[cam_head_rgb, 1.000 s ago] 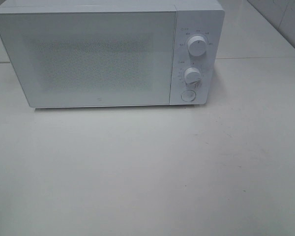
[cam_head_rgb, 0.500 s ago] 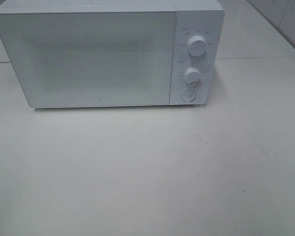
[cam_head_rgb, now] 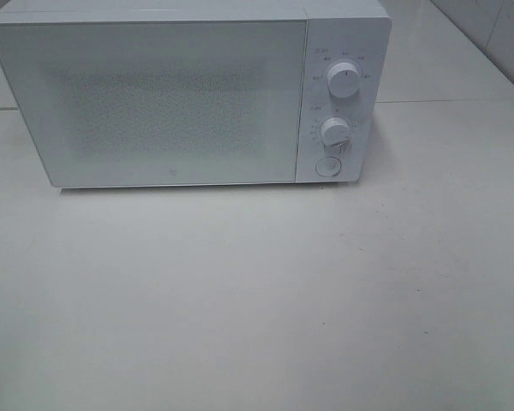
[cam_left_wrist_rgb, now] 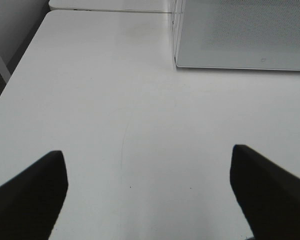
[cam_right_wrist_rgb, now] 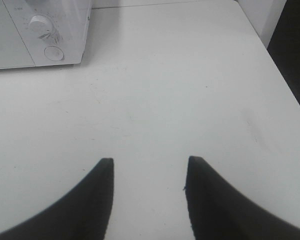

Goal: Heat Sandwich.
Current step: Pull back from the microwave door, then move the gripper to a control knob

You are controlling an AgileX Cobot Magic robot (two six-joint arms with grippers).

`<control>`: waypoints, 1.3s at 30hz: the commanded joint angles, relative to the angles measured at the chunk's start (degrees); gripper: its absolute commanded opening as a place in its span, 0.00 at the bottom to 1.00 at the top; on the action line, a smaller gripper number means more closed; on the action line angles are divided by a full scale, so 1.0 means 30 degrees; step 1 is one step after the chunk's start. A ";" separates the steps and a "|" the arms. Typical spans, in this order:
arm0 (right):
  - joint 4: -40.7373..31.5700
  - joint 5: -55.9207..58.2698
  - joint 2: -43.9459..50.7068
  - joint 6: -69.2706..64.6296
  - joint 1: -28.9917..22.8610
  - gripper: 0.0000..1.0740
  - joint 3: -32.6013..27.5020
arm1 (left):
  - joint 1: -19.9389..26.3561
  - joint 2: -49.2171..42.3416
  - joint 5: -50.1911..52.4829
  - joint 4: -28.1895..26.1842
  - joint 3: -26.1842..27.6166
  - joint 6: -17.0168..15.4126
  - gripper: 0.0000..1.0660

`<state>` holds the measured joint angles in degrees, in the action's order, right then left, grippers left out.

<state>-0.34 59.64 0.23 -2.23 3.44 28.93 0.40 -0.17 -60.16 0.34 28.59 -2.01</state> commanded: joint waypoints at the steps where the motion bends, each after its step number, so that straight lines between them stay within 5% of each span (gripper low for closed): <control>1: -0.0038 -0.0095 0.0516 -0.0172 0.0134 0.43 -0.0038 | 0.0057 -0.0439 0.0267 0.0000 -0.0076 -0.0019 0.77; 24: -0.0134 -0.0115 0.0516 -0.0172 0.0134 0.43 -0.0038 | 0.0057 -0.0439 0.0267 0.0000 -0.0076 -0.0019 0.77; 33: -0.0115 -0.0134 0.0516 -0.0229 0.0134 0.65 -0.0038 | 0.0057 -0.0439 0.0267 0.0000 -0.0076 -0.0019 0.77; 39: -0.0229 -0.1528 0.0516 -0.0229 0.0134 0.69 0.0477 | 0.0057 -0.0439 0.0267 0.0000 -0.0076 -0.0019 0.77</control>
<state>-0.63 57.52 0.23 -2.23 3.44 29.45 0.40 -0.17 -60.16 0.34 28.59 -2.01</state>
